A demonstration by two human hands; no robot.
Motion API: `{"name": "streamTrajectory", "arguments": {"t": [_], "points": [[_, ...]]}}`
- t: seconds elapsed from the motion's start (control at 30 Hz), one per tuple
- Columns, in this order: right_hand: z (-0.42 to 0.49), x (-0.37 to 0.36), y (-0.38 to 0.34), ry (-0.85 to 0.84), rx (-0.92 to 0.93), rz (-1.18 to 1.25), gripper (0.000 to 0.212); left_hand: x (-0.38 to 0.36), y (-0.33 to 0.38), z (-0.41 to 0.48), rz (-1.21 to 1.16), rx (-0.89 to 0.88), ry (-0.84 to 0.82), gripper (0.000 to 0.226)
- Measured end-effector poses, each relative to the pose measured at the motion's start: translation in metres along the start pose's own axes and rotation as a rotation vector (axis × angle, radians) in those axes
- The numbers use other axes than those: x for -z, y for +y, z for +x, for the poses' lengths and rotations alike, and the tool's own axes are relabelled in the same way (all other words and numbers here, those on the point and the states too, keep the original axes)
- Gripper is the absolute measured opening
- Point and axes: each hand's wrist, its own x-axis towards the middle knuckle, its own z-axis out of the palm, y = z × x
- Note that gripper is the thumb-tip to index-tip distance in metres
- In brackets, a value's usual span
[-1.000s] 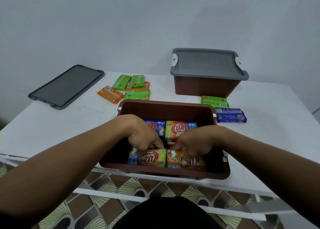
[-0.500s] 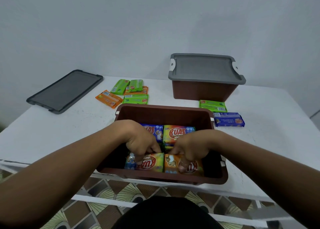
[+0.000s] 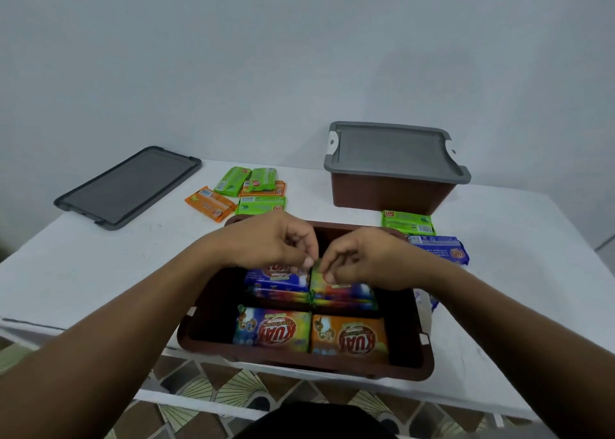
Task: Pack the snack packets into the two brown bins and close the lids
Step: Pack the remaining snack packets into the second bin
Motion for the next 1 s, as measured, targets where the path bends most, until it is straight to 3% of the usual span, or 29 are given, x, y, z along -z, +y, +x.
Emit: {"name": "streamTrajectory", "arguments": {"t": [0.2, 0.57, 0.7, 0.83, 1.0], "points": [[-0.018, 0.036, 0.01, 0.391, 0.09, 0.21, 0.007, -0.002, 0.032, 0.027, -0.095, -0.112, 0.271, 0.004], [-0.066, 0.094, 0.084, 0.605, -0.067, 0.147, 0.006, -0.024, 0.082, 0.118, 0.02, -0.1, 0.226, 0.002], [-0.071, 0.101, 0.12, 0.57, -0.138, 0.067, 0.008, -0.043, 0.094, 0.15, 0.232, -0.132, 0.048, 0.007], [-0.067, 0.099, 0.155, 0.419, -0.162, -0.172, 0.015, -0.072, 0.11, 0.178, 0.56, -0.102, -0.22, 0.02], [-0.06, 0.092, 0.182, 0.215, -0.141, -0.488, 0.031, -0.115, 0.11, 0.211, 0.913, 0.116, -0.508, 0.048]]}}
